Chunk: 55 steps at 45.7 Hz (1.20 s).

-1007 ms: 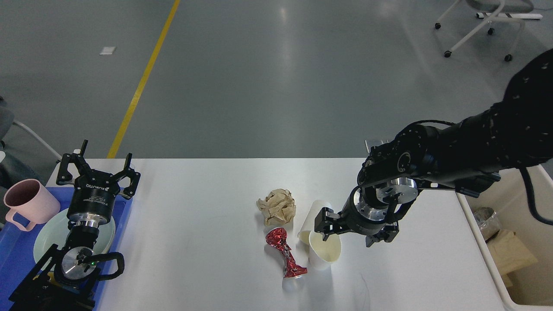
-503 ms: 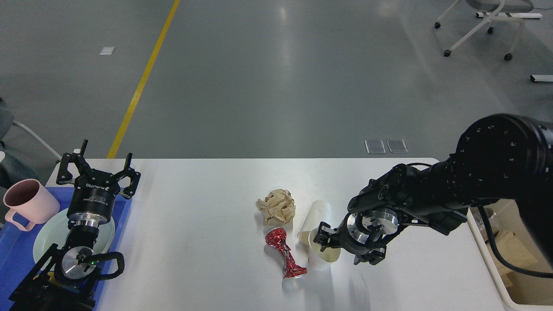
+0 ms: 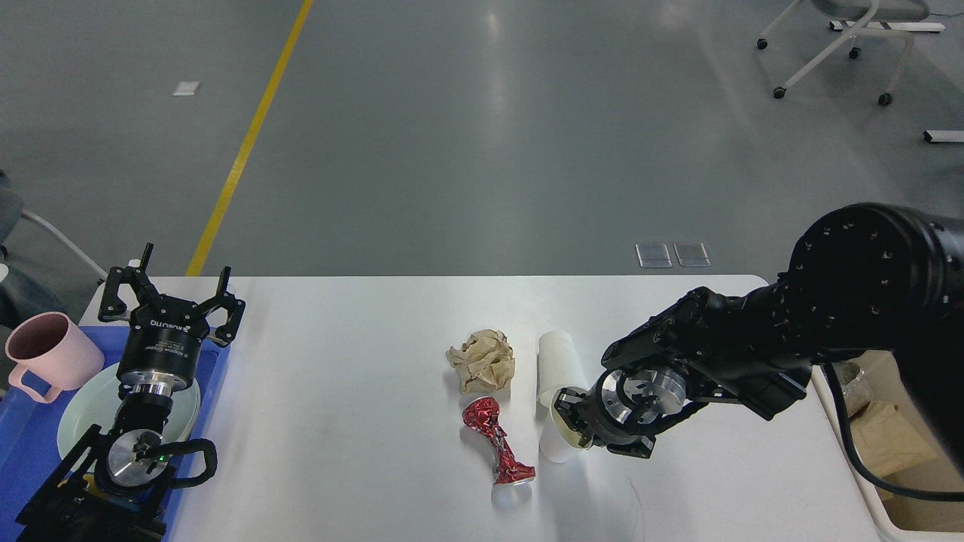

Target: Tidy desktop

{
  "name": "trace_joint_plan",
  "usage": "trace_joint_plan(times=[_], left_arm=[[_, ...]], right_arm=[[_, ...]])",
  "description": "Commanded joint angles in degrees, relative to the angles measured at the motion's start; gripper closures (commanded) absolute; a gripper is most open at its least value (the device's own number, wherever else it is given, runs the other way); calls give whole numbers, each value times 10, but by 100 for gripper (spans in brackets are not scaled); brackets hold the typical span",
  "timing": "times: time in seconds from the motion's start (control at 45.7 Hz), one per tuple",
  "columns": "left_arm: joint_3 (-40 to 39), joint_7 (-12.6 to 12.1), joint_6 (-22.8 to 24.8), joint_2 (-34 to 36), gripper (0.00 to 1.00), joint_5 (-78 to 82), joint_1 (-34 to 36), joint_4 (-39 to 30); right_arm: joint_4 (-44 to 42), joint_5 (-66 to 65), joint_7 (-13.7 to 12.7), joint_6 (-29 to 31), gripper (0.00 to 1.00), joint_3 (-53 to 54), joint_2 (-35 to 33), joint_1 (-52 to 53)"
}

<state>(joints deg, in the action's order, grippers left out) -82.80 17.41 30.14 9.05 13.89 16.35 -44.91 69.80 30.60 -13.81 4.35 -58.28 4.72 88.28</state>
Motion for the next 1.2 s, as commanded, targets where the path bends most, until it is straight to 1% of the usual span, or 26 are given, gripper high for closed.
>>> trace_joint_plan(times=[0.0,0.153,0.263,0.35,0.569,0.678,0.766,0.832,0.919,1.007,1.094,1.182], left_arm=[[0,-1,0,0,3,0,0,0],[-1,0,-1,0,3,0,0,0],[0,-1,-1,0,3,0,0,0],[0,-1,-1,0,3,0,0,0],[-1,-1,0,0,3,0,0,0],[-1,-1,0,0,3,0,0,0],[0,0,0,0,3,0,0,0],[0,-1,0,0,3,0,0,0],[-1,0,0,0,3,0,0,0],[0,0,0,0,3,0,0,0],[-1,0,0,0,3,0,0,0],[-1,0,-1,0,3,0,0,0]], right_arm=[[1,3,-1,-2,100,-1,-1,1],[9,3,-2,7,100,-1,-4,5],[25,3,-2,53,100,-1,-12,23],[51,3,-2,89,100,-1,-38,58],[134,-7,-2,182,100,-28,-110,204],[154,-15,-2,251,100,-58,-134,287],[162,-17,-2,307,100,-87,-144,352],[168,-26,-2,338,100,-111,-146,398],[188,-77,-1,360,100,-136,-153,457],[218,-132,-2,370,100,-142,-177,502],[238,-183,-2,390,100,-156,-189,530],[244,-198,0,415,100,-170,-198,544]])
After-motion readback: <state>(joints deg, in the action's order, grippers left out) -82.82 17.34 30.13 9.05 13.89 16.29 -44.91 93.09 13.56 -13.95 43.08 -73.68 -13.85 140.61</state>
